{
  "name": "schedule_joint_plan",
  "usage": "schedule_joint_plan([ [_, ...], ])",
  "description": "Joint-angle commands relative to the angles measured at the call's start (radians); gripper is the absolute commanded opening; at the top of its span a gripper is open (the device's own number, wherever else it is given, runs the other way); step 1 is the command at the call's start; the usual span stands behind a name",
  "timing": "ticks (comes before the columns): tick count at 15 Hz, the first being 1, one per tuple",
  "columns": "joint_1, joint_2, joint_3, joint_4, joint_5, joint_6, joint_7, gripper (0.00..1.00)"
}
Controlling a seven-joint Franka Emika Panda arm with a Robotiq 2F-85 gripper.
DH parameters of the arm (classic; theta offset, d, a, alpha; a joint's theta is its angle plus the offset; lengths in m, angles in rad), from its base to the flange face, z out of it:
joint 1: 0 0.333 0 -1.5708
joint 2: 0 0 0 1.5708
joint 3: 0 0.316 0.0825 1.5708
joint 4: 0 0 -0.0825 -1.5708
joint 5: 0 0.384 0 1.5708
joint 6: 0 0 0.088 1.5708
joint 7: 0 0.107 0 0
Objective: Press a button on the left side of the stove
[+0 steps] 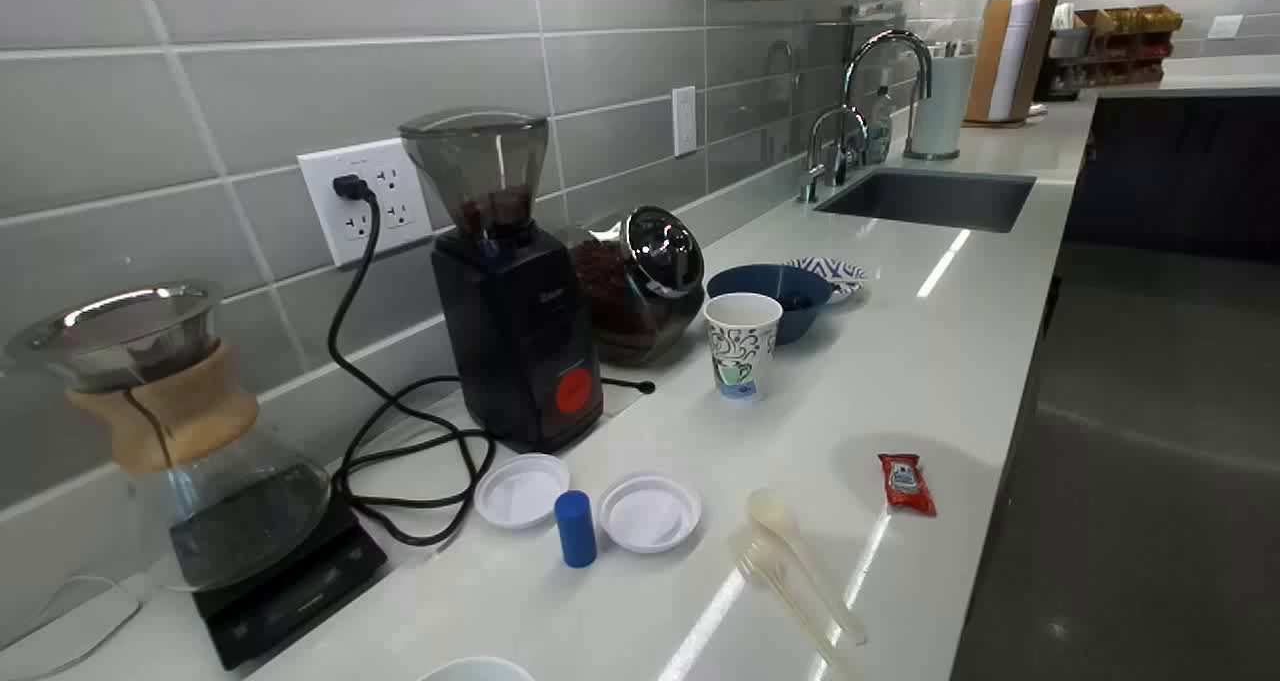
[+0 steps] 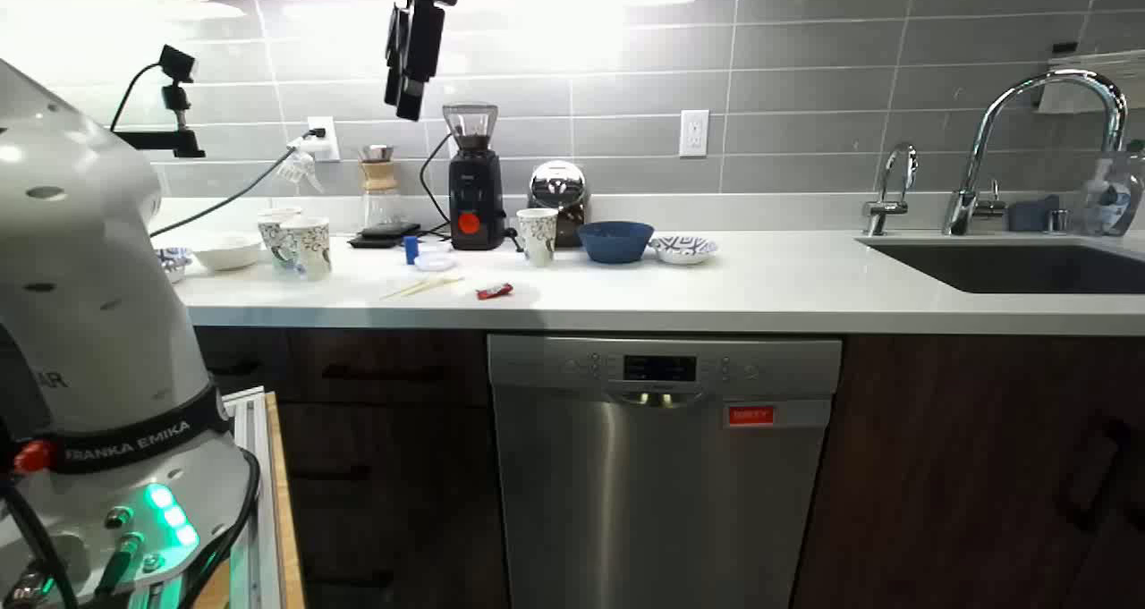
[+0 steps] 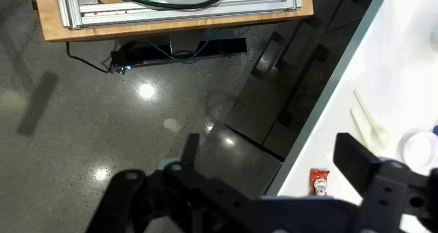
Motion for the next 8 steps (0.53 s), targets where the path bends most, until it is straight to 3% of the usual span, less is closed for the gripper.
schedule_joint_plan([
  [1,-0.022,0.003,0.016,0.002,0.007,-0.003,-0.011,1.00],
  [5,-0.022,0.003,0.016,0.002,0.007,-0.003,-0.011,1.00],
  [8,0.005,0.071,-0.017,-0.009,0.089,0.042,-0.088,1.00],
])
